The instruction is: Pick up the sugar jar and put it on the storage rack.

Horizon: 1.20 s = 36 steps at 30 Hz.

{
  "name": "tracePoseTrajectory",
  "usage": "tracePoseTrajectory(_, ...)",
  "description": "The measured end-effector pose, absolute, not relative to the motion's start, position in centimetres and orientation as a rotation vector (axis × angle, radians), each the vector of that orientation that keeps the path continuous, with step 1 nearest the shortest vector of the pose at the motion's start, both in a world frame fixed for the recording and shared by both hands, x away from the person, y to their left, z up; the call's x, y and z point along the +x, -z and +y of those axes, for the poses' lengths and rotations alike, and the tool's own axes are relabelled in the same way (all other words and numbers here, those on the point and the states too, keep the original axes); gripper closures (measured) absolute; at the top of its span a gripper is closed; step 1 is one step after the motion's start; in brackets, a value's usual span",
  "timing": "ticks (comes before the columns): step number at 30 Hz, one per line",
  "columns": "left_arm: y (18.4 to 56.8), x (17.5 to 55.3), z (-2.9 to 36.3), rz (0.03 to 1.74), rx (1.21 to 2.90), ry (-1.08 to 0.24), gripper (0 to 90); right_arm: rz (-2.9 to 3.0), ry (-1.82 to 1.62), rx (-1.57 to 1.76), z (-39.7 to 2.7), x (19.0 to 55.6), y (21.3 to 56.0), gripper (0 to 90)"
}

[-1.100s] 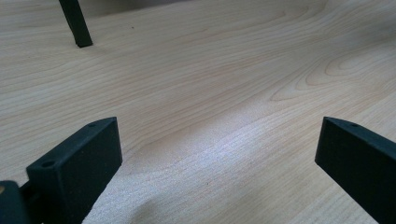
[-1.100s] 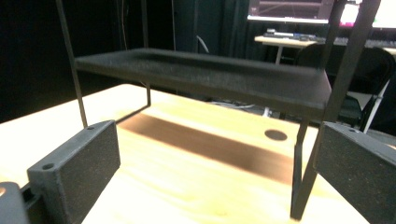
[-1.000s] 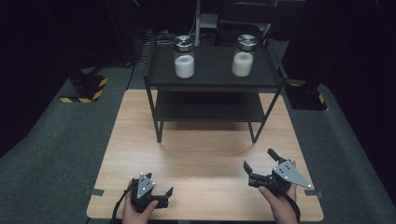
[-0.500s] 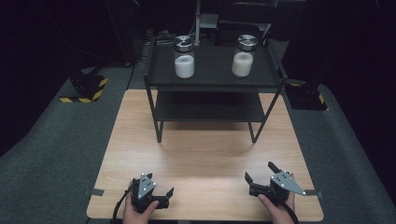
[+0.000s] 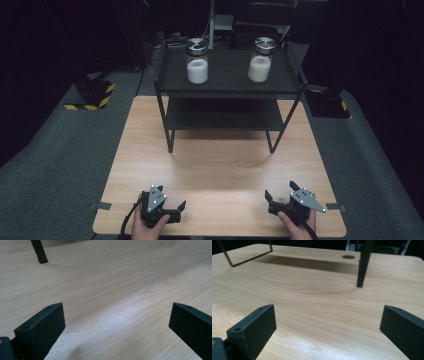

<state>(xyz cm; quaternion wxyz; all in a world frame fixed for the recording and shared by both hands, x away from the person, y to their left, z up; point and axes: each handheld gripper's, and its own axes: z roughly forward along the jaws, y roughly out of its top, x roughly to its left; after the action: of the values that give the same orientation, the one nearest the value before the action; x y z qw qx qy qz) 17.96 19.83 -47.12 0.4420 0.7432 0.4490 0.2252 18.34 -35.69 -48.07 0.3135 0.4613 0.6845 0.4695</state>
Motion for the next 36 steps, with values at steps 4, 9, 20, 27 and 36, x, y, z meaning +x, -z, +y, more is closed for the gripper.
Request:
tracePoseTrajectory(4, 47.1, 18.0, 19.7, 1.115, 1.850, -0.565, 0.8, 1.829, -1.215, 1.225, -35.8, 18.5, 48.1, 0.2)
tracePoseTrajectory(9, 47.0, 17.9, 19.4, 1.117, 1.854, -0.571, 0.8, 1.899, -1.173, 1.195, -35.7, 18.8, 47.5, 0.4)
tracePoseTrajectory(20, 47.1, 17.7, 19.4, 1.138, 1.831, -0.574, 0.9, 1.996, -1.127, 1.329, -36.1, 20.4, 46.1, 0.5)
tracePoseTrajectory(27, 47.3, 17.4, 19.6, 1.135, 1.814, -0.574, 0.9, 2.017, -1.105, 1.317, -35.8, 20.6, 45.9, 0.6)
tracePoseTrajectory(36, 47.5, 17.2, 20.3, 1.145, 1.781, -0.543, 0.8, 2.049, -1.103, 1.336, -35.6, 21.4, 45.6, 0.8)
